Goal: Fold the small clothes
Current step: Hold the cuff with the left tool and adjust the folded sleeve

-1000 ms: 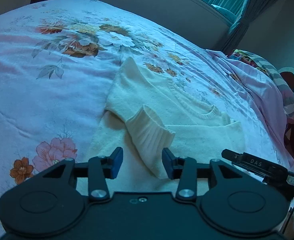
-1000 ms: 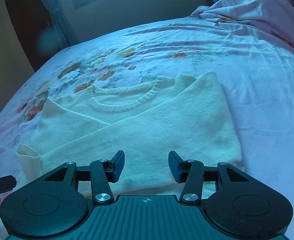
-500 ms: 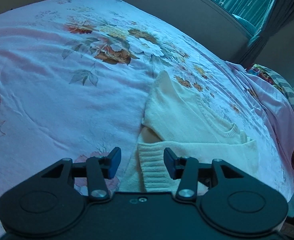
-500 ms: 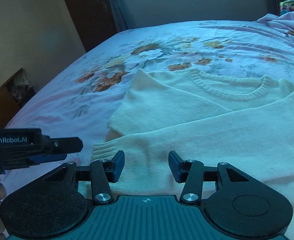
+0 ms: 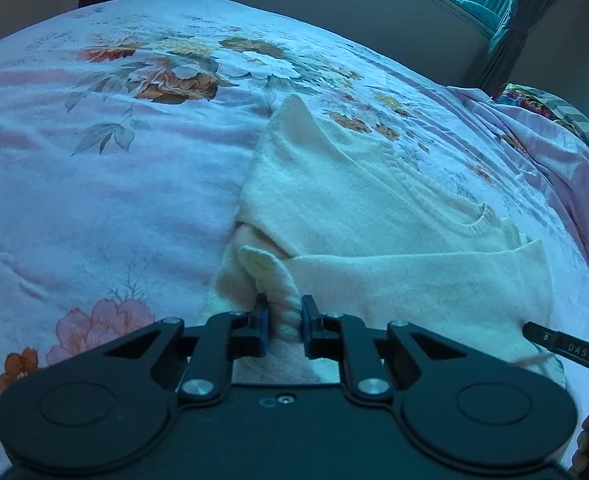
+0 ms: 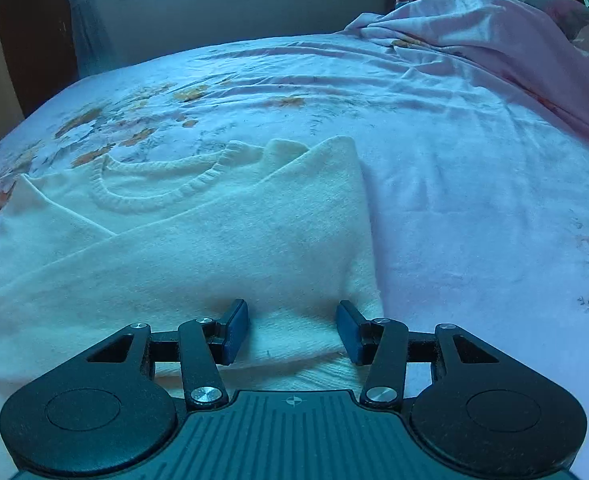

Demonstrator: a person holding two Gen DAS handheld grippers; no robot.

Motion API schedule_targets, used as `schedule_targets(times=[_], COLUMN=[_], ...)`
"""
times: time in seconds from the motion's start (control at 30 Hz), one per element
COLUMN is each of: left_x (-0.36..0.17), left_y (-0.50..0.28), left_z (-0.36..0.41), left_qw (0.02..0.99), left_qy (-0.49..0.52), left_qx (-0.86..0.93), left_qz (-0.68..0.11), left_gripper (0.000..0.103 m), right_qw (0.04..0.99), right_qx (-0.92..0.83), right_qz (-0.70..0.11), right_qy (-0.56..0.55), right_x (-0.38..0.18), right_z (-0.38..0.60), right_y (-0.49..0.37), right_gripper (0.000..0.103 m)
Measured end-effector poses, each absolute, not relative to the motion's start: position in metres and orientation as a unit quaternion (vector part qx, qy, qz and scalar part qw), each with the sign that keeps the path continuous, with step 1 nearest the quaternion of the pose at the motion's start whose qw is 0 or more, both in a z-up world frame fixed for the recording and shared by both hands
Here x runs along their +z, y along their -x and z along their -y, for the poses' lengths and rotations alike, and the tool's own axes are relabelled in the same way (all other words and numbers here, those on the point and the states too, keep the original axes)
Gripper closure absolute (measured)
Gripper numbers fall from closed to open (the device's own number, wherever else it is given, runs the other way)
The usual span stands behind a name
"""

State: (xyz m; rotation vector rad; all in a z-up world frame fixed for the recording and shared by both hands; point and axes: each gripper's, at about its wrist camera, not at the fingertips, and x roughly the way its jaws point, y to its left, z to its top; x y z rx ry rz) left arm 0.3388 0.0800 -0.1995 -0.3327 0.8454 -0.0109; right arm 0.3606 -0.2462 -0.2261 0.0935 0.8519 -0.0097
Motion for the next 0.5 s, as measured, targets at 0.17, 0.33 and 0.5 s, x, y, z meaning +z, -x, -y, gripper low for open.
schedule_targets(times=[0.17,0.33,0.5], left_x=[-0.198,-0.179,-0.181], left_y=[-0.347,-0.328,-0.362], left_z=[-0.072,-0.077,-0.059], left_qw=[0.906,0.923,0.919], left_qy=[0.128,0.118,0.105], left_qx=[-0.019,-0.019,-0.036], left_qz=[-0.403,-0.366,-0.378], left_gripper=[0.088,0.087,0.084], right_qw=[0.908,0.93,0.927], right_qx=[-0.036,-0.019,0.004], right_qz=[-0.415,-0.366,-0.375], right_qy=[-0.037,-0.042,-0.029], right_x=[-0.227,-0.199,-0.203], right_z=[0.25,0.245,0.222], right_y=[-0.363,-0.368,-0.421], right_gripper=[0.055,0.055,0.055])
